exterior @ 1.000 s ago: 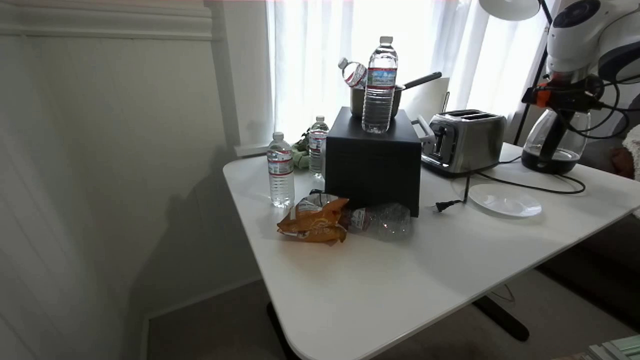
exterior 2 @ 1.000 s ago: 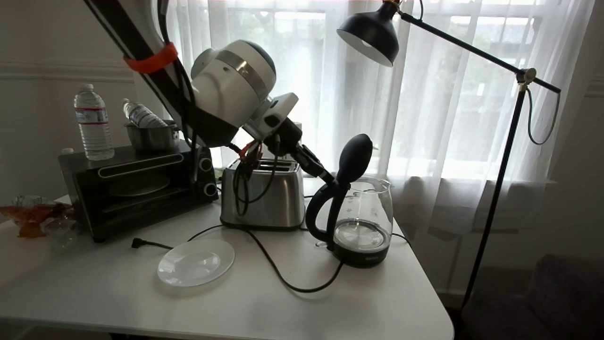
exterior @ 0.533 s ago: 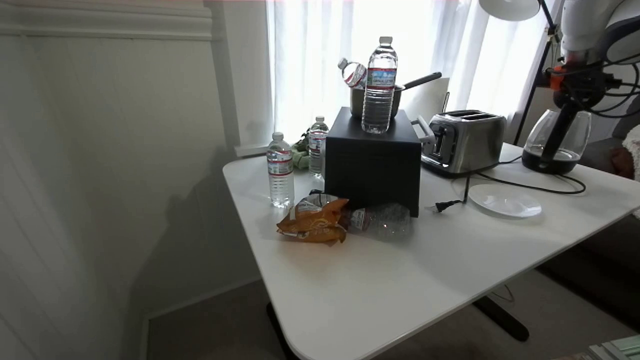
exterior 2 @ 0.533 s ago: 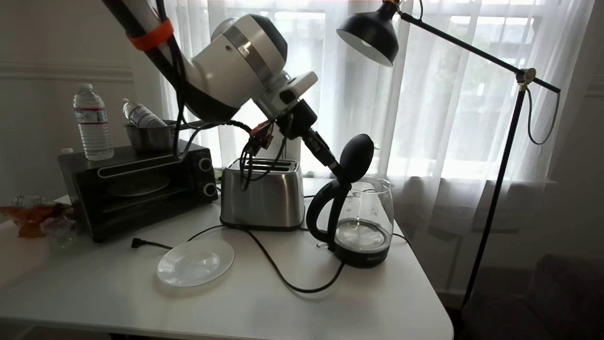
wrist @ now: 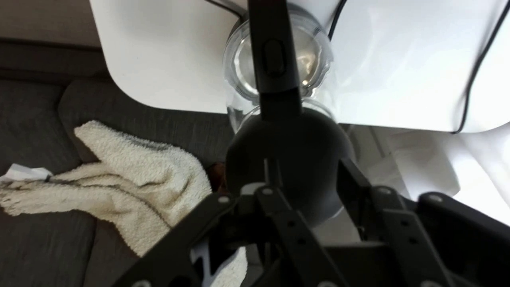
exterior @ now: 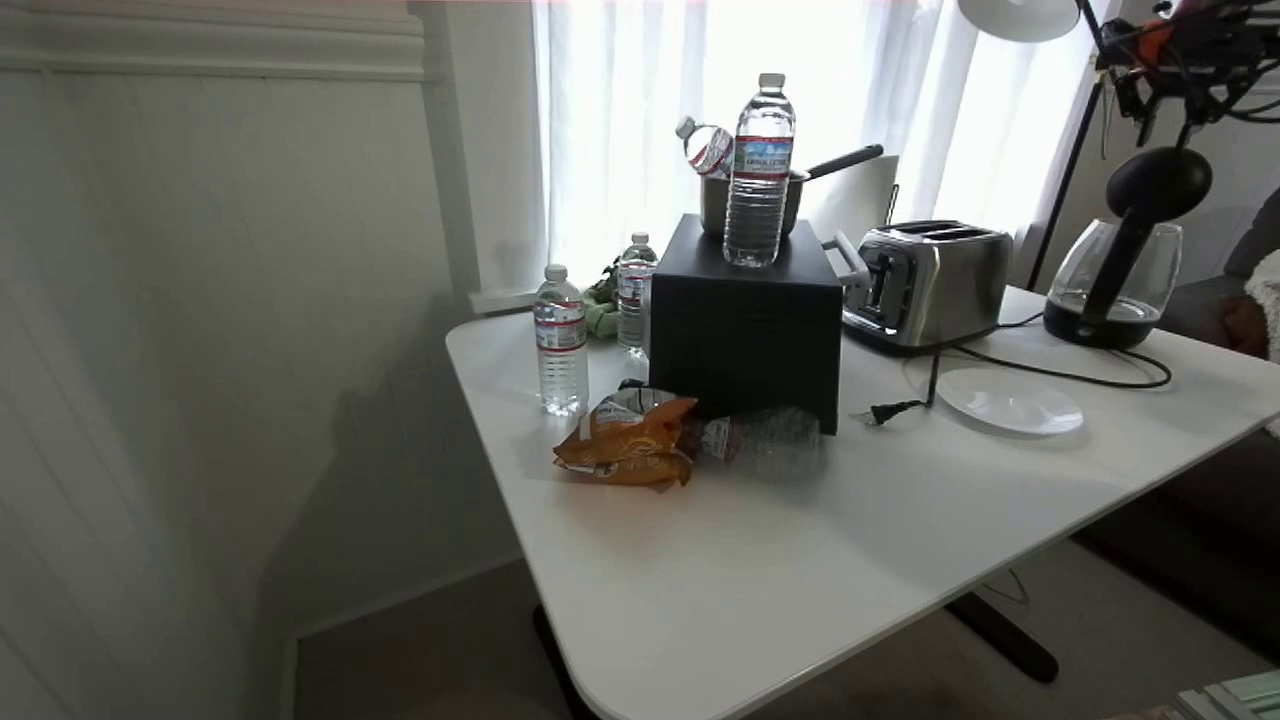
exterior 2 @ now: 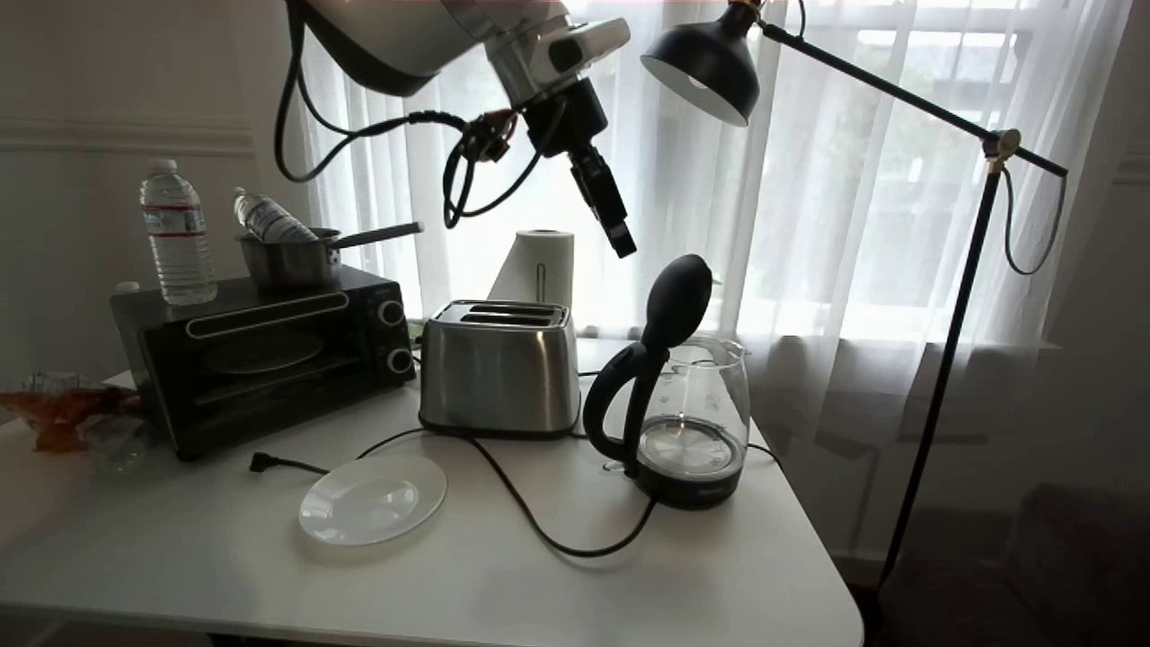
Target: Press the lid ejecting button of the electric kettle
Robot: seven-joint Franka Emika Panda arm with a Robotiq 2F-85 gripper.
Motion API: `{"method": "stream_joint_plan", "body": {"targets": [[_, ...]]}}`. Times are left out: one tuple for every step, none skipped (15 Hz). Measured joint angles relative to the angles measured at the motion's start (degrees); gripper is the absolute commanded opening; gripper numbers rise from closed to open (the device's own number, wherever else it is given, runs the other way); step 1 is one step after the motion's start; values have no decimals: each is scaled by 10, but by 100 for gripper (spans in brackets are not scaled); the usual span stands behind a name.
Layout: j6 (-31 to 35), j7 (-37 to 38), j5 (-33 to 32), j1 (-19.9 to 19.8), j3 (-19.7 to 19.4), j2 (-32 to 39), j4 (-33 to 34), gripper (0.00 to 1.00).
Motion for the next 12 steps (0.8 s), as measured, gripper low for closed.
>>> {"method": "stream_joint_plan", "body": {"targets": [[0,-45,45,1,0,-6,7,83],[-1,-88,88,2,0,-10,14,89],[-2,-131,130,3,0,-13,19,95],[-5,-174,171,4,0,-16,24,99],[-13,-214,209,5,1,-19,29,100],[-25,-254,246,6,1,-22,33,100],[-42,-291,277,6,1,-26,37,100],[-64,-328,305,7,1,-29,41,100],[-90,-362,324,7,1,-33,44,100],[-117,-394,338,7,0,-38,46,100],[-145,-422,347,7,0,-42,48,100],[-176,-448,349,6,0,-45,51,100]]}}
